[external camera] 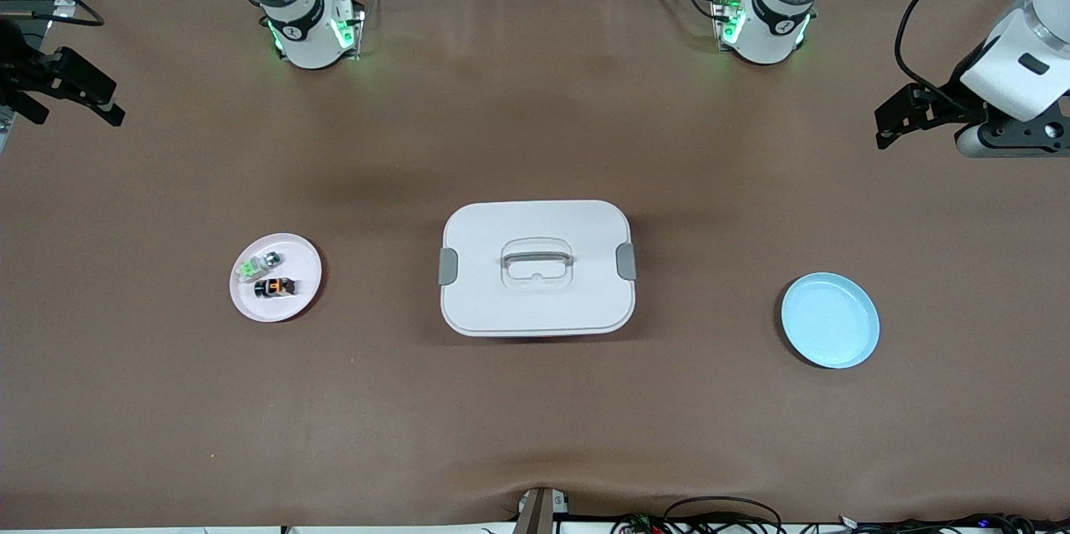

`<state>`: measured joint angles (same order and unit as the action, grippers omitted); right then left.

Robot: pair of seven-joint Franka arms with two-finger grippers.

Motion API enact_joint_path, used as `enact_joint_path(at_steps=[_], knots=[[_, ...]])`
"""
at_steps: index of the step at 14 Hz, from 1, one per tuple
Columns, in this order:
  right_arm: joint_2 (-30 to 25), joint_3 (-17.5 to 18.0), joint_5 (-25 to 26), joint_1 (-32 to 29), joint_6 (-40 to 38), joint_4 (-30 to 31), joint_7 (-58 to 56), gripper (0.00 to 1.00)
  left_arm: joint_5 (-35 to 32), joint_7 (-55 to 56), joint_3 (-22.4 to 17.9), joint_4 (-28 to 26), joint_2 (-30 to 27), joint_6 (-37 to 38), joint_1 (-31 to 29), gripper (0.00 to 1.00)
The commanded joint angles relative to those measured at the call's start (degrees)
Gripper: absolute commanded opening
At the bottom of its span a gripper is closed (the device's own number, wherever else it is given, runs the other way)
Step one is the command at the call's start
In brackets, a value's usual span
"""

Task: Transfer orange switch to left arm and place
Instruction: 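Move the right gripper toward the white plate, then lower the open right gripper over the orange switch on the plate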

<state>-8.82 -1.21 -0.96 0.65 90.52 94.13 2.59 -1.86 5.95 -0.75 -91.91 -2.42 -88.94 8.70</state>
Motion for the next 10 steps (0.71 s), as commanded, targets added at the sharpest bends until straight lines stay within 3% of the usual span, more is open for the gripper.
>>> enact_joint_path(at_steps=[1,10], knots=[[0.9,-0.1,-0.1,-0.3,-0.1,-0.1,0.0,1.0,-0.7,0.7,0.0,0.9,0.8,1.0,-0.2,1.0],[11.1,0.2,-0.2,0.4,0.4,-0.5,-0.6,1.0,-1.1,0.6,-0.2,1.0,0.6,1.9,-0.1,1.0]])
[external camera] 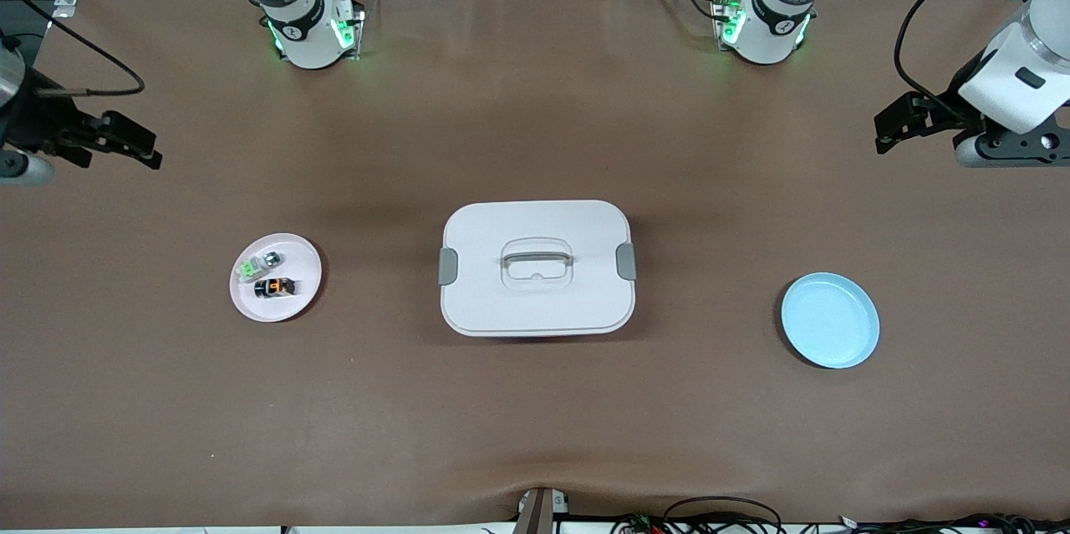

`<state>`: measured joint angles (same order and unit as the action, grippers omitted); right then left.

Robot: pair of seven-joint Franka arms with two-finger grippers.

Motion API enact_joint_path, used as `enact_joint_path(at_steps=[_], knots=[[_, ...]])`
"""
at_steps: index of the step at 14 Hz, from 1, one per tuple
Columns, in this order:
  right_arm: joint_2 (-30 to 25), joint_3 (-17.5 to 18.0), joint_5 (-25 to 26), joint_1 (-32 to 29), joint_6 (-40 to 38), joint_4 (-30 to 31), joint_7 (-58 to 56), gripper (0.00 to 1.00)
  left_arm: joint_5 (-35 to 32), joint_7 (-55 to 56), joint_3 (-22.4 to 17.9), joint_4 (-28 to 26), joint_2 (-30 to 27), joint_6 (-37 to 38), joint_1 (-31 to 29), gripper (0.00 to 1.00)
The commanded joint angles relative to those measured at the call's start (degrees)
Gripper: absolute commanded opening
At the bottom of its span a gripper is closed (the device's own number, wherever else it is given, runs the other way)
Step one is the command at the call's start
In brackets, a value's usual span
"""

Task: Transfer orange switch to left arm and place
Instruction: 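Lower the open right gripper over the orange switch on the plate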

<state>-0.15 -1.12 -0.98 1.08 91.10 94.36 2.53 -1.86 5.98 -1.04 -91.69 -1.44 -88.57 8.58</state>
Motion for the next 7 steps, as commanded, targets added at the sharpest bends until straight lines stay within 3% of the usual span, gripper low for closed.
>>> enact_joint_path(at_steps=[1,7], knots=[[3.6,0.1,-0.2,0.0,0.9,0.2,-0.8,1.0,-1.1,0.6,0.1,0.8,-0.5,1.6,0.0,1.0],[9.7,0.1,-0.1,0.5,9.8,5.2,-0.9,1.0,-1.1,0.4,0.2,0.9,-0.6,1.6,0.0,1.0]])
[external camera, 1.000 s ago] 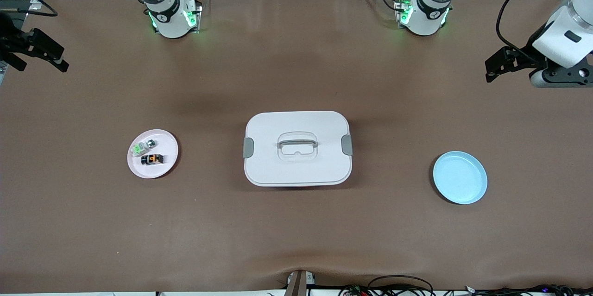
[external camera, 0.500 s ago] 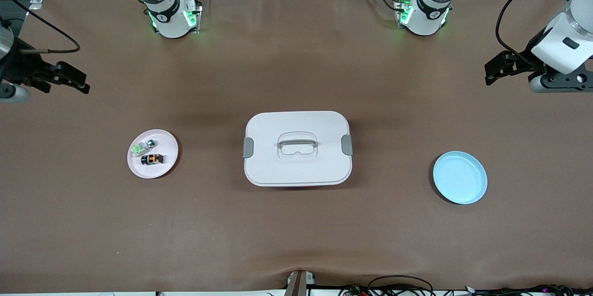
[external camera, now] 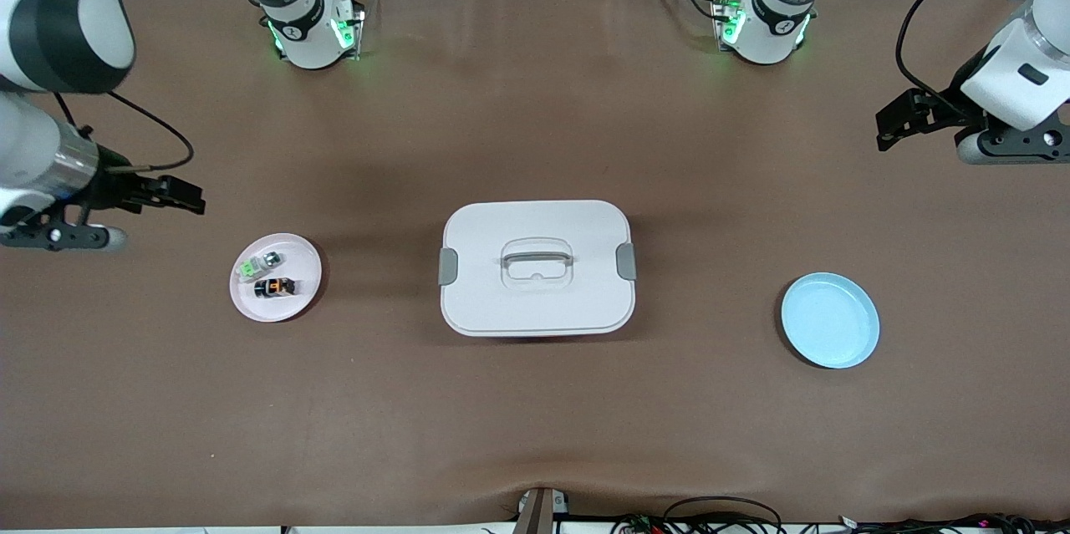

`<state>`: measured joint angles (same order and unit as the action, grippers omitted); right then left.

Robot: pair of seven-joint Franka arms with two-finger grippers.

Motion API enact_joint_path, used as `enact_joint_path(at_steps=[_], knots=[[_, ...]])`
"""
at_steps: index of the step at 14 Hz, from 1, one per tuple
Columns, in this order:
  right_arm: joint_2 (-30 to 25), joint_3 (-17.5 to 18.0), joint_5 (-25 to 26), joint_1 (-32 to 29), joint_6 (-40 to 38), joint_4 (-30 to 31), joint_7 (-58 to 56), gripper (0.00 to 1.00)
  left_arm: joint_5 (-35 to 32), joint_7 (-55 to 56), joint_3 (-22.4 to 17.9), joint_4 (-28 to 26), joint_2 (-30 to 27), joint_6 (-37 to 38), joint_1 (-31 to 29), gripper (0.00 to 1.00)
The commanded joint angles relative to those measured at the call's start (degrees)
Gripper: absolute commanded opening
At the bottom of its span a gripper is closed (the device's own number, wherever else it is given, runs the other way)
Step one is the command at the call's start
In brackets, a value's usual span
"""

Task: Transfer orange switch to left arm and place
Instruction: 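Lower the open right gripper over the orange switch on the plate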

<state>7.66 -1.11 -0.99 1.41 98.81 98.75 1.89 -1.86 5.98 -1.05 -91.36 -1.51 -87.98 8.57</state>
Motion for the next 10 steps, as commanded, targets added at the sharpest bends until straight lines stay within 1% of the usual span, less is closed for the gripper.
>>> enact_joint_path(at_steps=[1,6,9,10], knots=[[2.8,0.0,0.0,0.1,4.4,1.9,-0.5,1.0,-1.1,0.3,0.2,0.6,-0.6,1.1,0.0,1.0],[8.9,0.1,0.0,0.0,13.8,4.3,-0.8,1.0,-1.1,0.3,0.5,0.7,-1.0,1.8,0.0,1.0],[11.9,0.0,0.0,-0.4,22.8,7.4,-2.8,1.0,-1.1,0.2,0.4,0.7,-1.0,1.9,0.0,1.0],[13.2,0.0,0.0,-0.6,24.7,7.8,-3.0,1.0,-1.0,0.2,0.3,0.7,-1.0,1.9,0.0,1.0]])
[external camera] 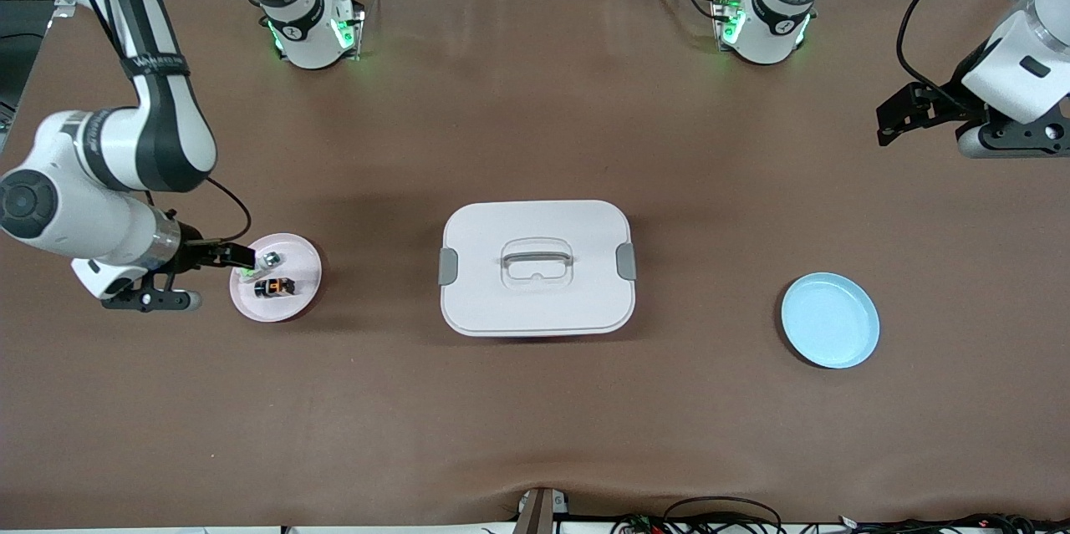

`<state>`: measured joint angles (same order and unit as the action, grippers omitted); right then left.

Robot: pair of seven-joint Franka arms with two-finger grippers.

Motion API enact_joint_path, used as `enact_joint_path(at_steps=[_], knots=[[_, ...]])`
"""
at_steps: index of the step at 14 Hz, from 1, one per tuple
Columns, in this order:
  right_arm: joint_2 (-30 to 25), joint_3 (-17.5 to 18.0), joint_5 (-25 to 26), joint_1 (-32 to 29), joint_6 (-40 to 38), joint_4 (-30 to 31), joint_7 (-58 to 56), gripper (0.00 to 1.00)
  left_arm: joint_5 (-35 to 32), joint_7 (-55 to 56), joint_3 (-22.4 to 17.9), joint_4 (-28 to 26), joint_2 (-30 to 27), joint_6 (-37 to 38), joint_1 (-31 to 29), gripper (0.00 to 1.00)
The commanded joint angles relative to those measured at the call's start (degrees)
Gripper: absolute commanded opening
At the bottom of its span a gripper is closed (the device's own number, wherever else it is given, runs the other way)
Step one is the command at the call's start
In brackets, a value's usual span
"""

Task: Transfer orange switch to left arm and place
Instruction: 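Lower the open right gripper over the orange switch on the plate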

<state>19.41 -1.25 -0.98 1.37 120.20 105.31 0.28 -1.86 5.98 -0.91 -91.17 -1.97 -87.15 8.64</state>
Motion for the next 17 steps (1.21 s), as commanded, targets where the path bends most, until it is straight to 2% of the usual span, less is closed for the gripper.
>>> enact_joint_path(at_steps=[1,8,17], knots=[[2.9,0.1,0.0,-0.8,4.6,1.2,-1.4,1.0,-1.0,0.2,0.1,0.7,-0.5,1.1,0.0,1.0],[9.8,0.1,0.0,-1.2,9.0,1.3,-3.3,1.0,-1.0,0.7,0.3,0.8,-0.5,1.2,0.1,1.0],[13.7,0.2,0.0,-1.1,12.9,1.3,-3.7,1.0,-1.1,0.5,0.3,0.8,-0.5,1.0,0.0,1.0]])
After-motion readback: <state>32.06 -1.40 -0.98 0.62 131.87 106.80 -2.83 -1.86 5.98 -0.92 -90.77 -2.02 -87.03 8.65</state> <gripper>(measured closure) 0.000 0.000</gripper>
